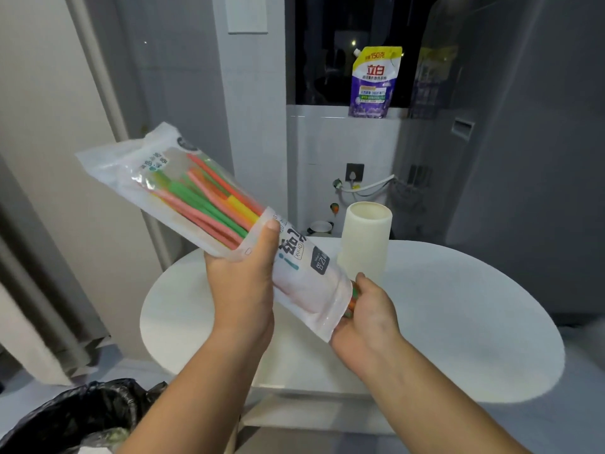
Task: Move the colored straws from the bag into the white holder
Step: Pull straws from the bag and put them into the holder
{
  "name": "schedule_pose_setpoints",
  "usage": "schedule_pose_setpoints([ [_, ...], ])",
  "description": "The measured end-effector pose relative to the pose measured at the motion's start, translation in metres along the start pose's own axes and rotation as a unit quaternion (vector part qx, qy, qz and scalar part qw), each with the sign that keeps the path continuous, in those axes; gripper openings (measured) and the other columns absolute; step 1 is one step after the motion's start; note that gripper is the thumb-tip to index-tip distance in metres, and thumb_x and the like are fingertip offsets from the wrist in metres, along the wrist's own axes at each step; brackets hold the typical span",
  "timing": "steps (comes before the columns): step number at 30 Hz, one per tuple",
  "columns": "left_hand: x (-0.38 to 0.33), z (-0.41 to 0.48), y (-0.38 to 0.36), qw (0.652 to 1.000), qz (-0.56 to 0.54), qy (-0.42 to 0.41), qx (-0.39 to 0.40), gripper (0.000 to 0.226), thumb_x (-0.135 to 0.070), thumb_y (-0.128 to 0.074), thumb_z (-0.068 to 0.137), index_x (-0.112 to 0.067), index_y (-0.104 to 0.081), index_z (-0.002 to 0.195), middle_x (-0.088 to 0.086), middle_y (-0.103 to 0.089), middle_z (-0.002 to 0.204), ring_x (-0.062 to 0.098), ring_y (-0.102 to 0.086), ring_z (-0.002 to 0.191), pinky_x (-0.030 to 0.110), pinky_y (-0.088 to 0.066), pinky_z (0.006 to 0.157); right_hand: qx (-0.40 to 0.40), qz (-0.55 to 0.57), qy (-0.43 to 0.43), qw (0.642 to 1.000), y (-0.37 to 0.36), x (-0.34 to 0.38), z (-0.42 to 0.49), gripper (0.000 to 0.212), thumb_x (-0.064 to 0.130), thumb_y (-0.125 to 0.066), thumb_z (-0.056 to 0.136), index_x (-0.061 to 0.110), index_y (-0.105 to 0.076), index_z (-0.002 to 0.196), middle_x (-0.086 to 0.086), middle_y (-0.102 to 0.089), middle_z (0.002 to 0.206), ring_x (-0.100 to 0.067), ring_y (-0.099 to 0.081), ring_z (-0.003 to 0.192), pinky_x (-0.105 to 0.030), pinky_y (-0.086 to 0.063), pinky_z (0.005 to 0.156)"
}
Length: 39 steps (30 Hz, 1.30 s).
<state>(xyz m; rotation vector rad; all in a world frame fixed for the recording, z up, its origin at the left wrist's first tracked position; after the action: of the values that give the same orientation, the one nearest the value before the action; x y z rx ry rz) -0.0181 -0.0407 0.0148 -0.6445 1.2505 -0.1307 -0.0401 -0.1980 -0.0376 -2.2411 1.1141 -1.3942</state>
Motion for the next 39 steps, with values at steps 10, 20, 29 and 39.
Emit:
schedule_pose_setpoints([
  [10, 0.041, -0.01, 0.004, 0.938, -0.175, 0.293, 0.057, 0.035, -0.017, -0.074, 0.085, -0.007, -0.073, 0.118, 0.017, -0.077, 0.121, 0.031, -0.075, 0.109, 0.052, -0.056, 0.1, 0.02, -0.112, 0.105, 0.988, 0.003, 0.027, 0.004, 0.035, 0.016, -0.048, 0.103, 0.017, -0.055, 0.068, 0.008, -0.053, 0.042, -0.007, -0.048, 0.032, -0.015, -0.036, 0.035],
  [20, 0.039, -0.003, 0.013, 0.937, -0.184, 0.297, 0.022, 0.032, -0.012, -0.067, 0.096, -0.006, -0.067, 0.127, 0.015, -0.079, 0.115, 0.029, -0.078, 0.102, 0.05, -0.065, 0.081, 0.016, -0.41, 0.278, 0.869, 0.001, 0.056, 0.01, 0.041, 0.04, -0.047, 0.099, 0.006, -0.062, 0.082, -0.019, -0.069, 0.083, -0.035, -0.068, 0.078, -0.054, -0.06, 0.078],
  [29, 0.037, -0.002, 0.018, 0.937, -0.201, 0.284, 0.021, 0.037, -0.011, -0.068, 0.095, -0.007, -0.065, 0.131, 0.016, -0.079, 0.116, 0.032, -0.077, 0.105, 0.054, -0.059, 0.091, 0.022, -0.416, 0.335, 0.845, 0.005, 0.066, 0.02, 0.036, 0.037, -0.053, 0.1, 0.012, -0.064, 0.076, 0.006, -0.065, 0.062, -0.012, -0.062, 0.062, -0.033, -0.051, 0.06],
  [39, 0.031, 0.003, 0.021, 0.935, -0.222, 0.278, 0.016, 0.022, -0.012, -0.064, 0.098, -0.008, -0.07, 0.119, 0.014, -0.081, 0.109, 0.03, -0.079, 0.096, 0.056, -0.064, 0.077, 0.006, -0.433, 0.389, 0.813, 0.014, 0.09, 0.012, 0.042, 0.043, -0.05, 0.1, 0.008, -0.06, 0.078, -0.004, -0.06, 0.066, -0.018, -0.053, 0.062, -0.038, -0.043, 0.06],
])
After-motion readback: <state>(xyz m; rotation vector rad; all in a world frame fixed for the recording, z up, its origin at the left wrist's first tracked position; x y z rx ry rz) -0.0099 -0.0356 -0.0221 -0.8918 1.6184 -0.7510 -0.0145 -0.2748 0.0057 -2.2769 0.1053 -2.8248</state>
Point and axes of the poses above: each hand's wrist, its own z-axis towards the middle knuckle, its own y-axis out of the back of the hand, x = y × z, the point moved 6 cm from there along z, towards the middle knuckle
